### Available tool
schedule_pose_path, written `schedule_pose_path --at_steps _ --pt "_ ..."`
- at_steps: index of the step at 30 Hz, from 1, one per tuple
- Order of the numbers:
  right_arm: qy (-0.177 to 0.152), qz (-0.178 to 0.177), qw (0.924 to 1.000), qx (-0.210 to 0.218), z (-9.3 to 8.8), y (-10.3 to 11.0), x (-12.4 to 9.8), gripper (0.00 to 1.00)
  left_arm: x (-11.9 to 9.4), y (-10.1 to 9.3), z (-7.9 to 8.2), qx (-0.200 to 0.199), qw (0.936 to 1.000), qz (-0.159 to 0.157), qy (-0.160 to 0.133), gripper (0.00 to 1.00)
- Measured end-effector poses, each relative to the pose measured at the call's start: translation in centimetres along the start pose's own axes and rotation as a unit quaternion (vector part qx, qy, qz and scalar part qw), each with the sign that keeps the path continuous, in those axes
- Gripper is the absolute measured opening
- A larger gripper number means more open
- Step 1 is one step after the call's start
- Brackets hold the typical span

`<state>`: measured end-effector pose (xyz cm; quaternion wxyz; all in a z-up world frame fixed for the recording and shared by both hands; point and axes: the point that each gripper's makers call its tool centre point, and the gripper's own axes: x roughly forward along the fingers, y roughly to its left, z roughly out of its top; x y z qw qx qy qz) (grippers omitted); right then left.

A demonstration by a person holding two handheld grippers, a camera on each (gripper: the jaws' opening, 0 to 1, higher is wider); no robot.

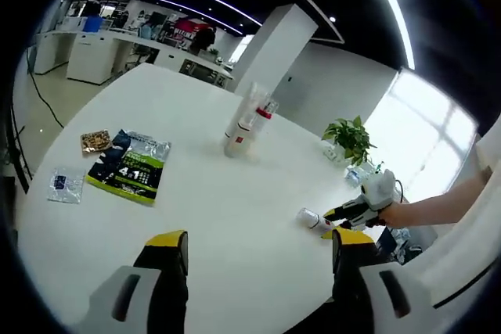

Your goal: Arrange the skincare products in the storage area until every visible bottle or jar stands upright without overlapping.

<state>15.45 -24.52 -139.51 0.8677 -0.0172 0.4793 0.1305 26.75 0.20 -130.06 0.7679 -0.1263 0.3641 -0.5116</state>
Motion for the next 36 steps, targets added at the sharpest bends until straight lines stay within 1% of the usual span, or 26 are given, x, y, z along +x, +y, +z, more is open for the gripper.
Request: schedule_pose_path --at_steps 1,3,4,5,7,10,12,14,16,17,19,20,21,22,23,24,25,26,28,29,30,31,32,33,35,36 --pt "0.001 -0.001 1.0000 0.008 0.0 -0.2 0.0 0.31 -0.1 0.1 0.0 -0.004 1.0000 0.001 -0.004 0.77" --pt "0.004 -0.001 1.0000 0.007 0.0 -0.3 0.0 0.28 -0.1 0.5 0.0 -0.013 0.9998 0.005 -0.010 0.77" --pt "0.008 -0.003 0.9999 0.009 -0.1 -0.3 0.0 0.26 0.0 0.7 -0.1 -0.028 0.9995 0.009 -0.013 0.76" --pt "0.013 -0.007 0.9999 0.006 -0.3 -0.4 -0.1 0.23 0.1 0.7 -0.3 -0.038 0.9992 0.010 -0.011 0.76" --pt "0.013 -0.011 0.9999 -0.002 -0.3 -0.6 -0.1 0.20 0.4 0.4 -0.4 -0.037 0.9993 0.004 -0.005 0.75" --pt "0.009 -0.023 0.9983 0.052 -0.2 -0.7 -0.2 0.19 0.7 0.0 0.2 -0.019 0.9998 -0.004 -0.003 0.75" --pt "0.012 -0.024 0.9977 0.062 -0.2 -0.6 -0.2 0.19 0.9 0.2 1.1 -0.028 0.9994 -0.002 -0.019 0.75" --pt "-0.007 -0.026 0.9968 0.076 1.0 0.0 -0.4 0.18 1.0 0.3 1.8 -0.044 0.9985 0.000 -0.033 0.75" --pt "-0.043 -0.018 0.9957 0.080 3.0 0.9 -0.7 0.18 1.1 -0.1 2.2 -0.053 0.9977 -0.006 -0.042 0.75" --pt "-0.049 -0.017 0.9954 0.081 3.3 1.0 -0.7 0.18 1.2 -0.2 2.3 -0.053 0.9975 -0.010 -0.046 0.75" --pt "-0.078 -0.011 0.9921 0.097 5.1 1.9 -0.7 0.18 1.6 -0.8 2.2 -0.051 0.9976 -0.019 -0.042 0.74" --pt "-0.085 -0.007 0.9910 0.103 5.5 2.1 -0.7 0.18 1.9 -1.0 1.9 -0.047 0.9982 -0.024 -0.030 0.74" --pt "-0.110 0.004 0.9871 0.116 7.0 3.1 -0.9 0.18 2.2 -1.0 1.8 -0.046 0.9984 -0.023 -0.022 0.74" --pt "-0.127 0.014 0.9846 0.119 8.3 4.2 -1.2 0.18 2.2 -1.0 2.0 -0.049 0.9983 -0.022 -0.025 0.73" --pt "-0.140 0.024 0.9820 0.125 9.3 5.1 -1.3 0.18 2.2 -1.0 2.5 -0.059 0.9974 -0.023 -0.033 0.72" --pt "-0.146 0.030 0.9810 0.124 9.7 5.6 -1.4 0.18 2.2 -1.1 2.7 -0.067 0.9968 -0.023 -0.036 0.70" --pt "-0.165 0.037 0.9799 0.106 11.1 6.8 -1.8 0.18 2.4 -1.3 3.3 -0.100 0.9938 -0.024 -0.043 0.66" --pt "-0.170 0.038 0.9791 0.104 11.5 7.1 -1.9 0.18 2.4 -1.5 3.5 -0.107 0.9928 -0.027 -0.046 0.64" --pt "-0.196 0.051 0.9731 0.110 13.5 8.9 -2.3 0.18 3.0 -2.0 4.6 -0.112 0.9913 -0.040 -0.056 0.63" --pt "-0.201 0.053 0.9717 0.112 13.8 9.2 -2.4 0.18 3.1 -2.0 4.7 -0.112 0.9913 -0.040 -0.056 0.63" --pt "-0.215 0.061 0.9686 0.110 15.3 10.2 -2.5 0.18 3.6 -2.4 5.4 -0.114 0.9911 -0.041 -0.056 0.64" --pt "-0.216 0.063 0.9681 0.110 15.5 10.4 -2.5 0.18 3.7 -2.8 6.0 -0.115 0.9904 -0.046 -0.062 0.64" --pt "-0.226 0.070 0.9647 0.116 16.8 11.0 -2.5 0.18 3.7 -3.0 6.2 -0.116 0.9901 -0.048 -0.064 0.64" --pt "-0.229 0.073 0.9633 0.120 17.4 11.3 -2.5 0.18 3.6 -3.3 6.5 -0.116 0.9895 -0.051 -0.069 0.64" --pt "-0.233 0.063 0.9640 0.111 18.6 11.6 -2.3 0.18 3.5 -3.5 6.7 -0.115 0.9893 -0.052 -0.073 0.64" --pt "-0.241 0.064 0.9616 0.115 19.2 11.6 -2.4 0.18 3.5 -3.5 6.7 -0.113 0.9894 -0.052 -0.074 0.65"
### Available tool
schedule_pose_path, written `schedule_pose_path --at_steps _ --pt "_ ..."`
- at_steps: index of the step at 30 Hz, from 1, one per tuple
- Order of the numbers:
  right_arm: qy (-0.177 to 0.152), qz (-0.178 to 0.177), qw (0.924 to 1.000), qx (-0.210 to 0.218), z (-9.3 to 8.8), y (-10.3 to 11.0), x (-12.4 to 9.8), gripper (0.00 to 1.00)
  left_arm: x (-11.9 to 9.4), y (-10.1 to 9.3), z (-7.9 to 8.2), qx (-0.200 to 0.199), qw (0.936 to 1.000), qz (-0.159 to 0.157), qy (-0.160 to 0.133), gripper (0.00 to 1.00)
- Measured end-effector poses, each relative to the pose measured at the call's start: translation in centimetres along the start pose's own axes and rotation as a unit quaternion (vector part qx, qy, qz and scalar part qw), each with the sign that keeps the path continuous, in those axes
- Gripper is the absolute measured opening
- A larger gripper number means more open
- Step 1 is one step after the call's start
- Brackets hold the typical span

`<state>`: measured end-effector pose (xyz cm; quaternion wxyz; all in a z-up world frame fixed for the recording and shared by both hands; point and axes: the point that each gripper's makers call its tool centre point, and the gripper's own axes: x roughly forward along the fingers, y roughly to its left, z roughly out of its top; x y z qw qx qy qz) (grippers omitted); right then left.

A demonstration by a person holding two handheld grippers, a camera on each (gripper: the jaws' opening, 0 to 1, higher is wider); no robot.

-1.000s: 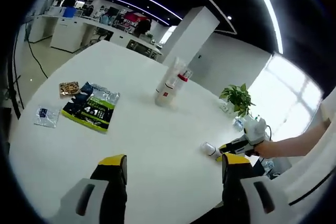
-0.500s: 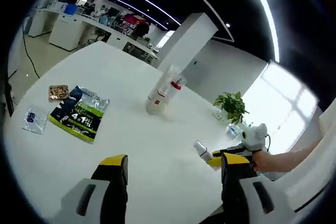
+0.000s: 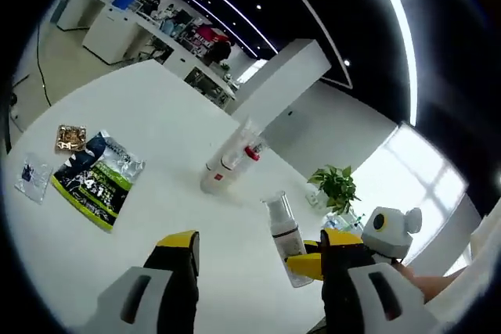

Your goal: Arrange the skincare products in the storage area until every visible bottle or jar stands upright without overlapping.

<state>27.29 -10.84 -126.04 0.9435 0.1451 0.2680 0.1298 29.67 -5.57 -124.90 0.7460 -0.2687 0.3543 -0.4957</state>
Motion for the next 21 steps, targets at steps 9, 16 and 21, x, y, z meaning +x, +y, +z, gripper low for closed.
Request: schedule_pose_path --at_steps 9,16,21 --pt "-0.048 0.029 0.9984 -0.004 4.5 3.4 0.6 0.18 -1.9 -0.6 3.4 -0.005 0.9966 -0.015 -0.081 0.72" --pt "-0.043 0.039 0.9963 -0.063 5.8 4.9 1.3 0.18 -1.7 -1.7 2.8 0.008 0.9967 -0.032 -0.074 0.79" --pt "-0.039 0.045 0.9941 -0.091 6.1 5.6 1.7 0.18 -1.4 -2.3 3.3 0.006 0.9967 -0.035 -0.073 0.81"
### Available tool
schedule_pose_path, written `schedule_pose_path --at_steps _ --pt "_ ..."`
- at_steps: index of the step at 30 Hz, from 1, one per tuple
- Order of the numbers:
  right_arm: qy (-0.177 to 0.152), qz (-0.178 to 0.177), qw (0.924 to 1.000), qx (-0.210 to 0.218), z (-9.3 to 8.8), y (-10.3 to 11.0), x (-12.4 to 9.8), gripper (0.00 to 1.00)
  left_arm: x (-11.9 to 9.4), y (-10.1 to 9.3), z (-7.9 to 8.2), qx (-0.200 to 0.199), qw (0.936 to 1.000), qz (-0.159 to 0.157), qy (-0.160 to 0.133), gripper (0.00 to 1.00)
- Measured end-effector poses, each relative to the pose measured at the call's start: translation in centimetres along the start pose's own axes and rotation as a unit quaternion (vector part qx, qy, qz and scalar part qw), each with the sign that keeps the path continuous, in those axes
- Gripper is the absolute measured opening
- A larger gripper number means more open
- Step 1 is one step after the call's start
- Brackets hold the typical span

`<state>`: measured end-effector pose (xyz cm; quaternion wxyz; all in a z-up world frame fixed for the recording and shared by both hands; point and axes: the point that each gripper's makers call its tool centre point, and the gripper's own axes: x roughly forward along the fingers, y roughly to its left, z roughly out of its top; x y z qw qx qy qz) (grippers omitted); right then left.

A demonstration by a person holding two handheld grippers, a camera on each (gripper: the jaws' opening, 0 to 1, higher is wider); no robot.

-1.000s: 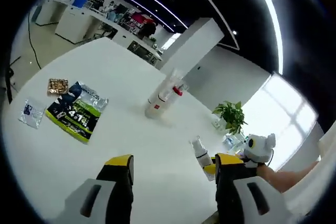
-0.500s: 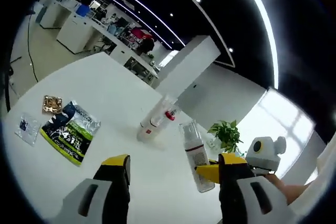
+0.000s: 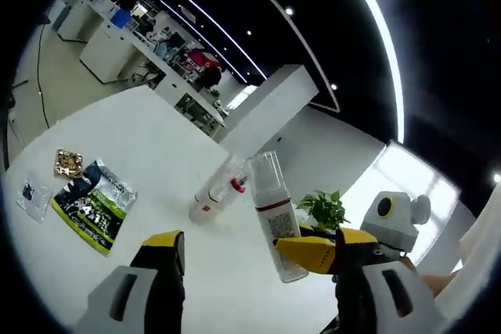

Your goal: Arrange the skincare products in the storage area until every visible bottle or jar stands upright without overlapping.

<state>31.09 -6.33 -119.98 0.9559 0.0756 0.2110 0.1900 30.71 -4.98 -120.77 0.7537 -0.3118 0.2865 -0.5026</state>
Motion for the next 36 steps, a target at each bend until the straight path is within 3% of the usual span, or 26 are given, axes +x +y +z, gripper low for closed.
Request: schedule_pose_path --at_steps 8,10,17,22,23,28,36 --pt "0.001 0.003 0.9999 -0.012 0.4 0.2 0.3 0.18 0.3 0.0 0.4 -0.003 1.0000 -0.004 -0.003 0.72" --pt "0.014 0.020 0.9979 -0.061 0.2 1.3 1.0 0.18 0.4 -0.5 0.9 -0.053 0.9981 -0.030 -0.004 0.59" --pt "0.033 0.034 0.9940 -0.099 -0.5 2.9 1.8 0.18 -0.5 0.5 1.4 -0.040 0.9987 -0.032 0.004 0.27" --pt "0.043 0.039 0.9930 -0.103 -0.6 3.2 2.4 0.19 -1.0 1.4 1.6 -0.055 0.9982 -0.021 -0.009 0.26" --pt "0.047 0.039 0.9928 -0.104 -0.7 3.3 2.5 0.19 -1.1 1.5 1.6 -0.070 0.9973 -0.025 -0.001 0.25" --pt "0.049 0.035 0.9927 -0.105 -1.3 3.2 2.7 0.19 -1.1 1.5 1.7 -0.066 0.9972 -0.026 0.021 0.21" --pt "0.040 0.045 0.9943 -0.088 -0.8 3.3 2.6 0.20 -1.3 1.1 2.0 -0.076 0.9965 -0.031 0.015 0.19"
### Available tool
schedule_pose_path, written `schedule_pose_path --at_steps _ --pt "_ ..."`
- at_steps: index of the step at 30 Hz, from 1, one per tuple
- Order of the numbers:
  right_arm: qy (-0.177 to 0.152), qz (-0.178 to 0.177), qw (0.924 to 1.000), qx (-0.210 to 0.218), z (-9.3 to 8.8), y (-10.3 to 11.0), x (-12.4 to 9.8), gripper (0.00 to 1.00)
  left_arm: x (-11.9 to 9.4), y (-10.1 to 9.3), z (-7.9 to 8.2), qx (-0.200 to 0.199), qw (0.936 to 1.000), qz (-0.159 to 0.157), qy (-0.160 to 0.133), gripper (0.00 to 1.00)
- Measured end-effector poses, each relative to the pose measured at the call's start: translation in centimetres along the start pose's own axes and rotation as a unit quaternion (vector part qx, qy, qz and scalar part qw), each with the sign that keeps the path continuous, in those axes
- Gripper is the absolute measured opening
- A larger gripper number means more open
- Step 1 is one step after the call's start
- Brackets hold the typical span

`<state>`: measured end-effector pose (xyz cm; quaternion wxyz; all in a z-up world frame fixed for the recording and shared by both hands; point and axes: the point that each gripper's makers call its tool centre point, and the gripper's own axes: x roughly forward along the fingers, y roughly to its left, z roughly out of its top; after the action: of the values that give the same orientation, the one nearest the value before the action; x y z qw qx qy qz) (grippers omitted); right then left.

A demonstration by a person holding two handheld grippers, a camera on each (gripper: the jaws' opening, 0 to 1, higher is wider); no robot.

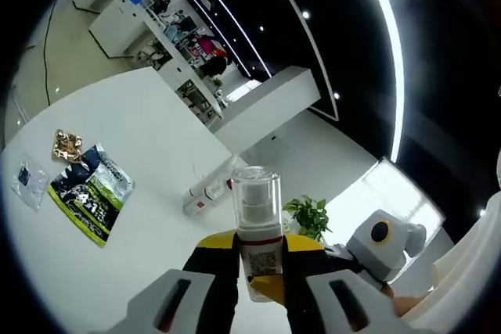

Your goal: Arrange the skincare products in the storage area until every visible bottle or jar stands upright without overlapping.

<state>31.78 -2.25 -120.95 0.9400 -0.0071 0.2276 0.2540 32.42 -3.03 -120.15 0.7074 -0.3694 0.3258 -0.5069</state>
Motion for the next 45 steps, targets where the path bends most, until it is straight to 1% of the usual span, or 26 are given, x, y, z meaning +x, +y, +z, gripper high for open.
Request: schedule_pose_path --at_steps 1,2,3,4,5,8,10,13,16,19,21,24,27,30,32,34,36,37,38,40,42,44,45 --pt "-0.001 0.002 1.0000 0.004 0.0 0.0 0.0 0.20 0.0 -0.1 -0.1 0.002 1.0000 -0.001 0.002 0.19" --pt "-0.004 0.004 0.9999 0.008 0.0 0.1 0.0 0.20 0.0 -0.1 -0.7 0.013 0.9997 -0.004 0.022 0.19" --pt "-0.017 0.006 0.9996 0.020 0.3 0.3 -0.1 0.20 0.1 -0.1 -0.7 0.012 0.9997 -0.004 0.022 0.19" --pt "-0.015 0.004 0.9995 0.027 0.1 0.3 0.0 0.20 -0.1 -0.1 -0.5 0.011 0.9997 -0.009 0.018 0.19" --pt "-0.016 0.006 0.9996 0.024 0.1 0.4 -0.1 0.21 -0.1 -0.1 -0.5 0.009 0.9997 -0.011 0.019 0.19" --pt "-0.025 0.011 0.9992 0.029 0.1 0.7 -0.4 0.24 -0.2 -0.4 -0.6 0.009 0.9997 -0.016 0.018 0.19" --pt "-0.023 0.010 0.9992 0.031 -0.1 0.5 -0.7 0.27 -0.3 -0.5 -0.6 0.008 0.9997 -0.019 0.013 0.19" --pt "-0.030 0.006 0.9989 0.034 -0.3 0.2 -1.1 0.27 -0.3 -1.0 -0.6 0.007 0.9995 -0.027 0.010 0.19" --pt "-0.032 0.000 0.9986 0.043 -0.6 -0.2 -1.4 0.31 -0.4 -1.0 -0.7 0.009 0.9994 -0.030 0.013 0.19" --pt "-0.047 -0.002 0.9971 0.059 -0.4 -0.3 -2.0 0.32 -0.5 -1.3 -0.6 0.014 0.9989 -0.043 0.014 0.19" --pt "-0.048 0.000 0.9972 0.056 -0.4 -0.1 -2.1 0.32 -0.4 -1.4 -0.5 0.017 0.9988 -0.044 0.013 0.19" --pt "-0.046 0.005 0.9973 0.056 -0.4 -0.1 -2.3 0.33 -0.3 -1.4 -0.3 0.013 0.9989 -0.044 0.008 0.19" --pt "-0.052 0.005 0.9963 0.067 -0.3 -0.4 -2.6 0.35 -0.2 -1.5 0.5 0.009 0.9989 -0.045 -0.003 0.19" --pt "-0.054 -0.003 0.9959 0.073 -0.5 -1.1 -3.2 0.38 -0.1 -1.7 1.1 0.019 0.9986 -0.050 -0.003 0.19" --pt "-0.058 -0.012 0.9944 0.087 -0.6 -1.8 -3.9 0.39 -0.1 -1.6 1.2 0.031 0.9982 -0.052 0.000 0.19" --pt "-0.067 -0.014 0.9934 0.092 -0.4 -2.3 -4.5 0.42 -0.3 -1.7 1.3 0.035 0.9978 -0.056 0.004 0.19" --pt "-0.071 -0.019 0.9927 0.096 -0.1 -2.8 -4.9 0.41 -0.5 -1.9 1.3 0.040 0.9976 -0.056 0.008 0.19" --pt "-0.076 -0.022 0.9912 0.106 0.2 -3.2 -5.2 0.41 -0.6 -1.9 1.2 0.041 0.9976 -0.055 0.011 0.19" --pt "-0.090 -0.016 0.9889 0.117 0.8 -3.4 -5.4 0.42 -0.7 -2.0 1.1 0.045 0.9974 -0.055 0.015 0.19" --pt "-0.096 -0.017 0.9878 0.121 1.2 -3.8 -5.6 0.42 -0.8 -2.1 0.9 0.051 0.9968 -0.057 0.024 0.19" --pt "-0.108 -0.019 0.9858 0.127 2.0 -4.2 -5.6 0.42 -0.8 -2.0 0.4 0.073 0.9948 -0.055 0.046 0.19" --pt "-0.123 -0.014 0.9823 0.140 2.9 -4.3 -5.7 0.42 -0.7 -2.0 0.5 0.085 0.9935 -0.054 0.053 0.19" --pt "-0.127 -0.010 0.9817 0.142 3.2 -4.2 -5.7 0.42 -0.7 -2.2 0.6 0.090 0.9930 -0.055 0.053 0.19"
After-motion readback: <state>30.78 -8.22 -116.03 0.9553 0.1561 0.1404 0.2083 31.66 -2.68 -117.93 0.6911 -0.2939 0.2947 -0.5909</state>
